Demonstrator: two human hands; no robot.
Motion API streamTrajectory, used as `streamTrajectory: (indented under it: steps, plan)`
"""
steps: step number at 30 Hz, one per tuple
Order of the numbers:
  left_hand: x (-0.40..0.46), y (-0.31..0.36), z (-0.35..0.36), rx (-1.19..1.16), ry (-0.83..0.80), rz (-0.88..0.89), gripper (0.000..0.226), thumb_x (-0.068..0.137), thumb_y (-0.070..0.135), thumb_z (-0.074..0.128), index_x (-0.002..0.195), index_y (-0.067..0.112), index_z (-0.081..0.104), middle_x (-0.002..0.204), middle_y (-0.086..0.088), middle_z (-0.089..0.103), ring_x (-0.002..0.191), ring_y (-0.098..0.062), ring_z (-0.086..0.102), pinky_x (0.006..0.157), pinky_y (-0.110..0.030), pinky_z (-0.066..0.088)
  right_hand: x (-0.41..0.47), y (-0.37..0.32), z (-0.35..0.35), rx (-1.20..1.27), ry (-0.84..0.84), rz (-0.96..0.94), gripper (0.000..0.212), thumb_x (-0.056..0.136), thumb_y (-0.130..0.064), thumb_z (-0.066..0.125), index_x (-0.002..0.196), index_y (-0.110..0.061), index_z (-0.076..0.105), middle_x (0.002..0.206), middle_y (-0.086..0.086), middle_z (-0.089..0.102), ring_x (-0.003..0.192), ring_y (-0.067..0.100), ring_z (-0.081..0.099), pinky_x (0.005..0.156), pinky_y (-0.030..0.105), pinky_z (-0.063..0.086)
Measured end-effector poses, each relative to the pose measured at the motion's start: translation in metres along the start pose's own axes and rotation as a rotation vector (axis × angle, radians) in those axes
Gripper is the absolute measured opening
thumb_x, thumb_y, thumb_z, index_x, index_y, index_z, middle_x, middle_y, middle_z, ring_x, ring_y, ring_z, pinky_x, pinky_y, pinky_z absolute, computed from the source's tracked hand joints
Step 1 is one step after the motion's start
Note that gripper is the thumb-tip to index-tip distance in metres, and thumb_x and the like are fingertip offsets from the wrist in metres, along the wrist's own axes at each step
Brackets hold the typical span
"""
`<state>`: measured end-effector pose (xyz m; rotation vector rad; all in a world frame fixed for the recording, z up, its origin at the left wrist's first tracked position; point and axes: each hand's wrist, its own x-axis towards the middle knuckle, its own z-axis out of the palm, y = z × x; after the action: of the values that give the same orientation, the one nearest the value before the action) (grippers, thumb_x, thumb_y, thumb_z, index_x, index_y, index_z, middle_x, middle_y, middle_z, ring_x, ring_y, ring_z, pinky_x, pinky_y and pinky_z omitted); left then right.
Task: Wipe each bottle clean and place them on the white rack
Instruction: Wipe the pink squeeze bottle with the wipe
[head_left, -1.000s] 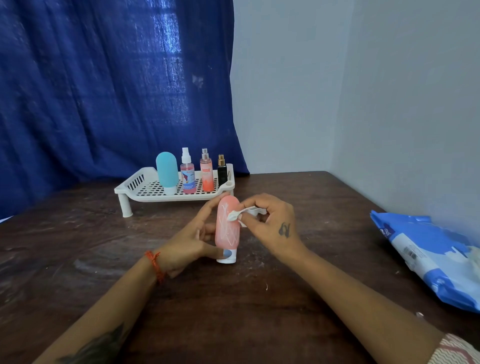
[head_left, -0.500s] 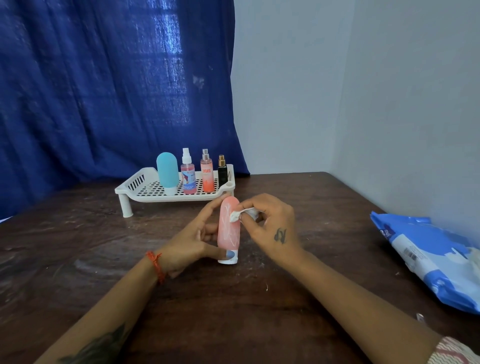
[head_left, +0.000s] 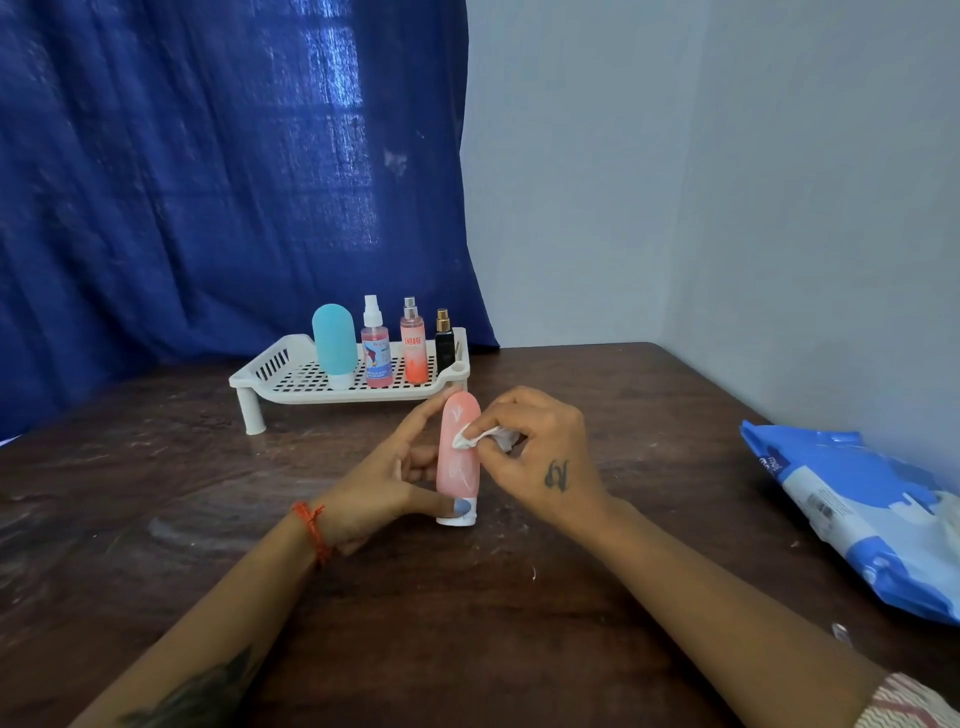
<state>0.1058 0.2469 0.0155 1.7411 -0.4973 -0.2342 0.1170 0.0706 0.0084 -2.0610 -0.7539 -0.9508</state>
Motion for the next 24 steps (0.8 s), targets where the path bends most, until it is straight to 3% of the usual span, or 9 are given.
streamTrajectory:
  steps: [4,7,10,16,24]
  plan:
    - [0.0,0.0,0.0,0.007,0.006,0.008,0.1,0.065,-0.008,0.075,0.126,0.057,0.03,0.128,-0.003,0.059,0.11,-0.017,0.063,0.089,-0.033,0.053,0.0,-0.002,0.002,-0.008,0.073,-0.011,0.016,0.078,-0.015,0.069,0.093,-0.013,0.074,0.095,0.004,0.068,0.085,0.0,0.055,0.068,0.0,0.042]
    - [0.0,0.001,0.001,0.002,0.008,0.015,0.1,0.066,-0.011,0.074,0.128,0.055,0.031,0.129,-0.002,0.058,0.112,-0.019,0.062,0.093,-0.037,0.052,-0.001,-0.007,0.004,0.006,0.03,-0.068,0.021,0.081,-0.024,0.063,0.096,-0.013,0.073,0.097,0.003,0.067,0.089,0.001,0.055,0.072,0.003,0.043]
    - [-0.001,0.001,0.0,-0.011,0.005,0.011,0.1,0.061,-0.004,0.075,0.13,0.054,0.031,0.128,-0.003,0.059,0.112,-0.022,0.062,0.095,-0.042,0.05,0.0,-0.007,0.001,0.029,-0.038,-0.107,0.017,0.076,-0.017,0.065,0.09,-0.013,0.075,0.093,0.002,0.067,0.087,0.004,0.058,0.072,0.011,0.048]
    - [0.0,0.001,0.001,0.018,-0.001,-0.01,0.103,0.067,-0.008,0.076,0.132,0.054,0.027,0.131,-0.007,0.057,0.111,-0.022,0.062,0.094,-0.039,0.052,0.001,-0.001,-0.003,0.025,-0.037,-0.015,0.009,0.069,-0.012,0.069,0.074,-0.012,0.076,0.08,0.001,0.071,0.072,0.001,0.058,0.066,0.007,0.044]
    - [-0.002,0.0,0.001,0.062,0.009,-0.009,0.104,0.063,0.001,0.078,0.133,0.056,0.025,0.126,-0.004,0.061,0.111,-0.018,0.062,0.094,-0.037,0.051,0.004,0.002,0.001,-0.012,0.141,0.107,0.02,0.079,-0.014,0.073,0.098,-0.016,0.074,0.096,0.001,0.071,0.085,0.006,0.062,0.068,0.008,0.047]
